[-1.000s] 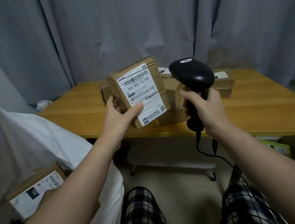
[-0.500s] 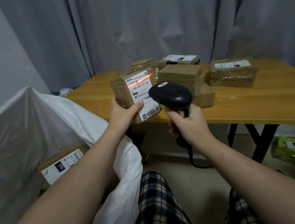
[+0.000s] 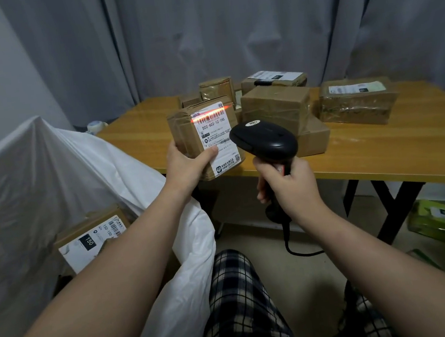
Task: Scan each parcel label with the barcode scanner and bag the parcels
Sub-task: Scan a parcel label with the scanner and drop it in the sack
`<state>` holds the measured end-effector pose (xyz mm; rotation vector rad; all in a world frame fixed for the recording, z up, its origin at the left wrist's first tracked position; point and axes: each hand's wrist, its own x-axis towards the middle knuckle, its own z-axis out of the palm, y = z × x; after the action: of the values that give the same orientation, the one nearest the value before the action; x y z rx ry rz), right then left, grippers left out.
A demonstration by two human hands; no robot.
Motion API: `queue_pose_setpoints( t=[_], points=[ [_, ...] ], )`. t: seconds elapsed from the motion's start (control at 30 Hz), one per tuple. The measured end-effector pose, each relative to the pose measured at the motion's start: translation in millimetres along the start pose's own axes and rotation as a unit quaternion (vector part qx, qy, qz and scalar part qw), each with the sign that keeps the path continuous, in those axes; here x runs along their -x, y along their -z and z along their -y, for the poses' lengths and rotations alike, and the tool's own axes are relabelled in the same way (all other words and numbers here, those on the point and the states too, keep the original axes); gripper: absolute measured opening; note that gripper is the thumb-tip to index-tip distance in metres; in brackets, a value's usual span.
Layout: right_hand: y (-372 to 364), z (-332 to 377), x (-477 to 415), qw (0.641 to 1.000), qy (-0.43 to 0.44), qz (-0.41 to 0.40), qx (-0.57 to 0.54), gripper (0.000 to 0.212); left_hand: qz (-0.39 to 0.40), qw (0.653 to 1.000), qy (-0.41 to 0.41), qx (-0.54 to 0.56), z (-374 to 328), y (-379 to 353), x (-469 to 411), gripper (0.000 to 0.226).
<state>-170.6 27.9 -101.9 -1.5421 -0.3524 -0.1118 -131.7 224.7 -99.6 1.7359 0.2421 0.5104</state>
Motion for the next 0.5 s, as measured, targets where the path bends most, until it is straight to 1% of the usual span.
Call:
queue_pose_setpoints(
  t=[0.27,0.5],
  points=[
    [2,-3,0,1.000,0.008,0.004,0.004,0.018,-0.003,1.000,0.009,0.008,6,-1,-2,0.070],
    [3,-14,-1,1.000,0.017,-0.009,0.012,0.025,-0.006,1.000,0.018,0.011,7,-3,-3,0.072]
  ],
)
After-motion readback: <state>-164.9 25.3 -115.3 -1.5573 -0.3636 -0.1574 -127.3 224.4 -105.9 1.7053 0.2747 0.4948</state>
